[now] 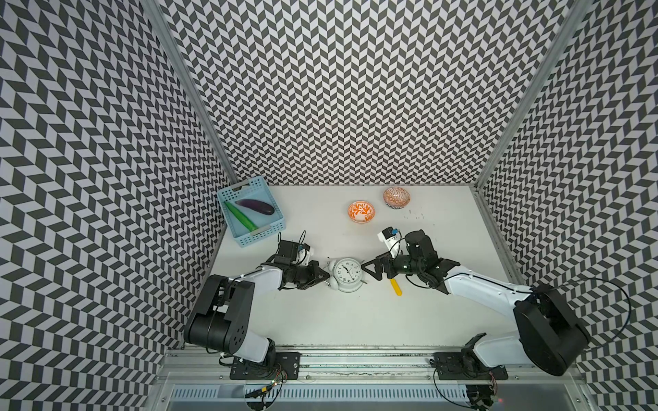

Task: Remove the battery from the alarm
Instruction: Adjust the alarm at the center of the board.

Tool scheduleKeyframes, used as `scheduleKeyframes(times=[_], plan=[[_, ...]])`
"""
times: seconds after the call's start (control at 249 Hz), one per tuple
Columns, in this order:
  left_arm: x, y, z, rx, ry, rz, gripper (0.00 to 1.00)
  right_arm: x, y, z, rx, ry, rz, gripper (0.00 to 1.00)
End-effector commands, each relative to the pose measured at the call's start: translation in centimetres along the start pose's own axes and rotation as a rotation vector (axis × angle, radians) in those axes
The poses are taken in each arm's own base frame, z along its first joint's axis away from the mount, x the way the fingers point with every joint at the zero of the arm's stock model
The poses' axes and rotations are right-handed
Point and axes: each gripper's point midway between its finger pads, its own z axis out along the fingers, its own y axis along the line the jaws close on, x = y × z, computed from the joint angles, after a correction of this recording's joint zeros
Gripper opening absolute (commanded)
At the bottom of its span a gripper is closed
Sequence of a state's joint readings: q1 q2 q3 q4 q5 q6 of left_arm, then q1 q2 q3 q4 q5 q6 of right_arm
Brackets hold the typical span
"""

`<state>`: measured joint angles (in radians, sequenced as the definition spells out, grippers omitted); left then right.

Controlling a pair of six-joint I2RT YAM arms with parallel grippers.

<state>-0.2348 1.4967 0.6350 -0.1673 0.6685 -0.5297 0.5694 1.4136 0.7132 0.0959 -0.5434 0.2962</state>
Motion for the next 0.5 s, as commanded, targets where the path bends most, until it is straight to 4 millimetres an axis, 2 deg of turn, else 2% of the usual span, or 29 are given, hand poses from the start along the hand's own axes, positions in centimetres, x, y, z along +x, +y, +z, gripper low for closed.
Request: scheduleKeyframes(times=[0.0, 0.148, 0.293, 0.393, 0.497], plan=[[-2.3, -2.7, -2.2, -0.067, -0.067, 0.241, 0.0, -2.6, 1.1, -0.4, -0.041, -0.052, -0.122, 0.99], [-2.7, -7.6, -4.4, -0.059, -0.099, 0.528, 0.0, -3.5, 2.2, -0.9, -0.098, -0.071, -0.279, 0.99], [-3.7, -10.7, -6.2, -0.123, -0.162, 0.718, 0.0, -4.5, 2.4, -1.8, -0.11, -0.143, -0.418, 0.99], [-5.9, -10.8, -7.2, -0.261, -0.218, 0.743, 0.0, -6.0, 1.7, -2.8, -0.053, -0.197, -0.435, 0.99], [-9.1, -7.9, -8.5, -0.531, -0.24, 0.672, 0.0, -7.1, 0.3, -3.9, 0.028, -0.247, -0.382, 0.99]])
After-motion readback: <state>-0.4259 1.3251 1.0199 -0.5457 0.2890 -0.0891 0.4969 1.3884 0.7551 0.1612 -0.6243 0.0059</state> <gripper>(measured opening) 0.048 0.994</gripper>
